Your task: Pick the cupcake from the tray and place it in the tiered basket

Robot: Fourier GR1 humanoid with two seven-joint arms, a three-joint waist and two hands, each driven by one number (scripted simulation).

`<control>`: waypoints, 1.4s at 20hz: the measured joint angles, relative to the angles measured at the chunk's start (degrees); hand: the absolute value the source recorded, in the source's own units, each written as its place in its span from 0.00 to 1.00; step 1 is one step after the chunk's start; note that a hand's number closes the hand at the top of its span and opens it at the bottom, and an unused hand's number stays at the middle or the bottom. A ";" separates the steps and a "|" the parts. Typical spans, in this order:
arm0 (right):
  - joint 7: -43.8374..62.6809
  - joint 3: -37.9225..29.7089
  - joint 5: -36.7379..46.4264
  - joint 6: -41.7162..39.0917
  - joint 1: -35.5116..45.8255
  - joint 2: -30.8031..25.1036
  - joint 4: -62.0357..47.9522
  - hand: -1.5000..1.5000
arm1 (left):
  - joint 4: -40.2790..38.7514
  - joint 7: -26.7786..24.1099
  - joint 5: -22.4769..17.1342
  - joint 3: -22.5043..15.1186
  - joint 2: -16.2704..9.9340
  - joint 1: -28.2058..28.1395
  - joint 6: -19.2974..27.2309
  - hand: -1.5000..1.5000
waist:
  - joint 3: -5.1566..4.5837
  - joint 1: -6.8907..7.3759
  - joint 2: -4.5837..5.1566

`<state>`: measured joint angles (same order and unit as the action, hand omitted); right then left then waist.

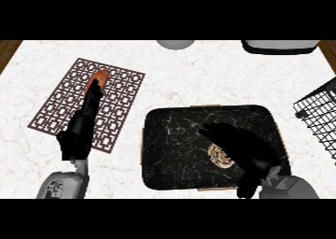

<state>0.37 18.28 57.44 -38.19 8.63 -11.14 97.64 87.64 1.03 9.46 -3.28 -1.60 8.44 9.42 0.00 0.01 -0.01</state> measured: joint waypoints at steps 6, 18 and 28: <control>-3.25 -0.57 2.04 7.67 -0.48 1.03 -4.15 1.00 | 0.40 0.55 0.17 -0.32 0.31 0.13 0.01 0.50 | -0.01 0.04 0.00; -18.50 -4.85 8.11 26.02 -15.05 -17.53 -0.46 1.00 | 2.40 2.26 0.00 1.02 -0.54 -1.15 0.85 0.50 | -0.12 -2.77 -0.82; -36.99 -28.25 -4.51 44.66 -34.29 -29.85 -5.25 1.00 | 1.71 1.33 -0.40 1.35 -1.00 -1.22 0.04 0.50 | 0.13 -2.14 -0.29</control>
<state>-36.62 -9.98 52.93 6.48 -25.66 -40.99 92.39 89.35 2.36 9.06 -1.93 -2.59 7.22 9.46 0.13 -2.13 -0.30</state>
